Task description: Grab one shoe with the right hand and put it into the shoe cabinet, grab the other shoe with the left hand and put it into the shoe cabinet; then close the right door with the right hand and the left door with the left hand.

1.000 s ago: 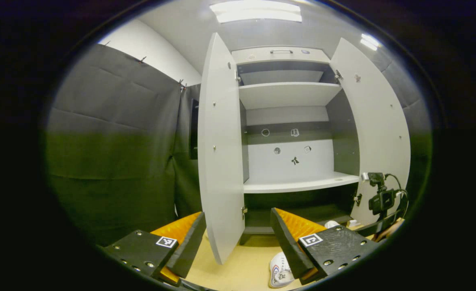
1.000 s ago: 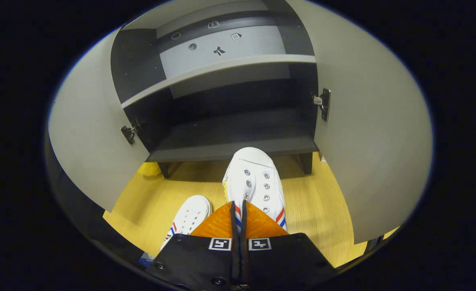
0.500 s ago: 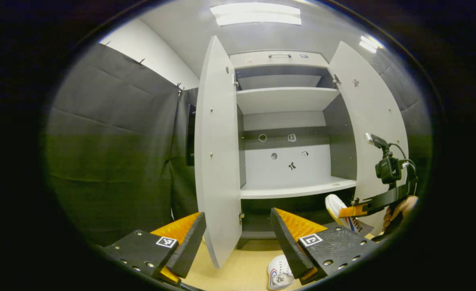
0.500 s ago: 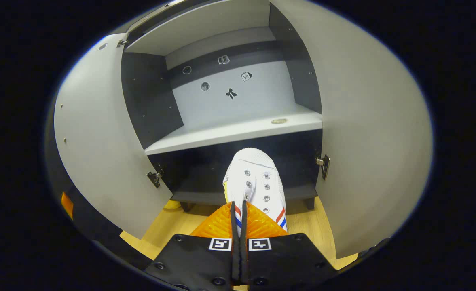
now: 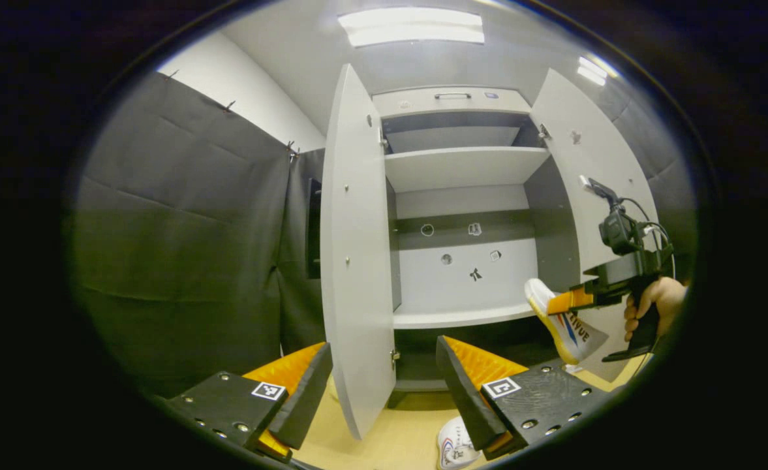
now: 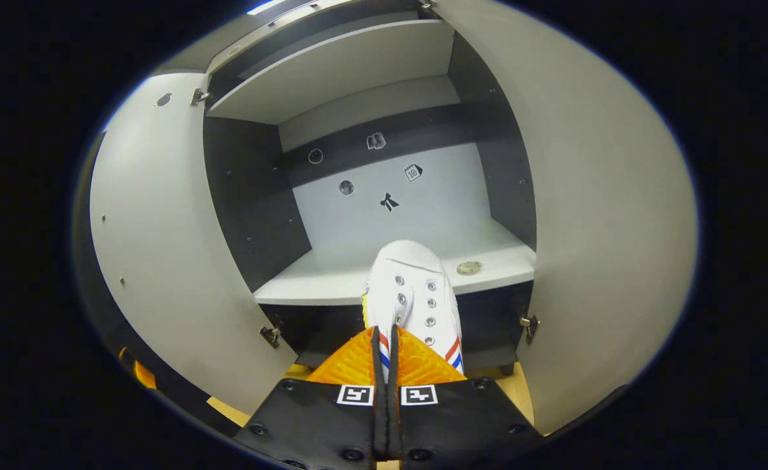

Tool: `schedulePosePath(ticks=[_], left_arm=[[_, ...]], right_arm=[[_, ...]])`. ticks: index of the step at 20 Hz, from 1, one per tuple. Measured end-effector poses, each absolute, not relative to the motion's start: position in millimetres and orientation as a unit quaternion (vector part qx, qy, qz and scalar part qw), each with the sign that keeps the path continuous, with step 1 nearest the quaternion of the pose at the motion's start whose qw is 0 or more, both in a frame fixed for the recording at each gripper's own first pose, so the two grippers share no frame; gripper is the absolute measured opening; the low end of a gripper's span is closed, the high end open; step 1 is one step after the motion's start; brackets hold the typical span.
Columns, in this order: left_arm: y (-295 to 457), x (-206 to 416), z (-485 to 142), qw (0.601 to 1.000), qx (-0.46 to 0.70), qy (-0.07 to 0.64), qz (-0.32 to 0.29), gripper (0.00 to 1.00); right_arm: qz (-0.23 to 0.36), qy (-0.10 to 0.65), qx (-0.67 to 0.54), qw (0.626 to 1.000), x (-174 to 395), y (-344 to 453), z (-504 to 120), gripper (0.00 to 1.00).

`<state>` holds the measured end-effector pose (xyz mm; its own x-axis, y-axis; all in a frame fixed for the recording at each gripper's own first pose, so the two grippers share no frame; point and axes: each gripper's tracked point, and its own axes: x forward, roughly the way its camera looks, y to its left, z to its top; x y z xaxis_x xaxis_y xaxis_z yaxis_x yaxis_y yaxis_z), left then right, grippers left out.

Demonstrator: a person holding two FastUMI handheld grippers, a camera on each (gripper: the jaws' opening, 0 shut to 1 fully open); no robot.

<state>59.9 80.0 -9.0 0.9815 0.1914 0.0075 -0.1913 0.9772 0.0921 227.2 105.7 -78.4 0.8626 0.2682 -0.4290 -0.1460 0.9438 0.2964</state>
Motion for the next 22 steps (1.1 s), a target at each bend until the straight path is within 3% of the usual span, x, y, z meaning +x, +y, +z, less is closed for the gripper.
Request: schedulePosePath(ticks=[13,22], left_arm=[[89,61,-13,0.992,0.05,0.008,0.119,0.94],[91,59,-19,0.988,0.052,0.016,0.146,0.94]], right_arm=[[0.097,0.175,0.138,0.97,329,101,-21,0.01],[0.072,0.181,0.129,0.972,408,93,-30,0.0]])
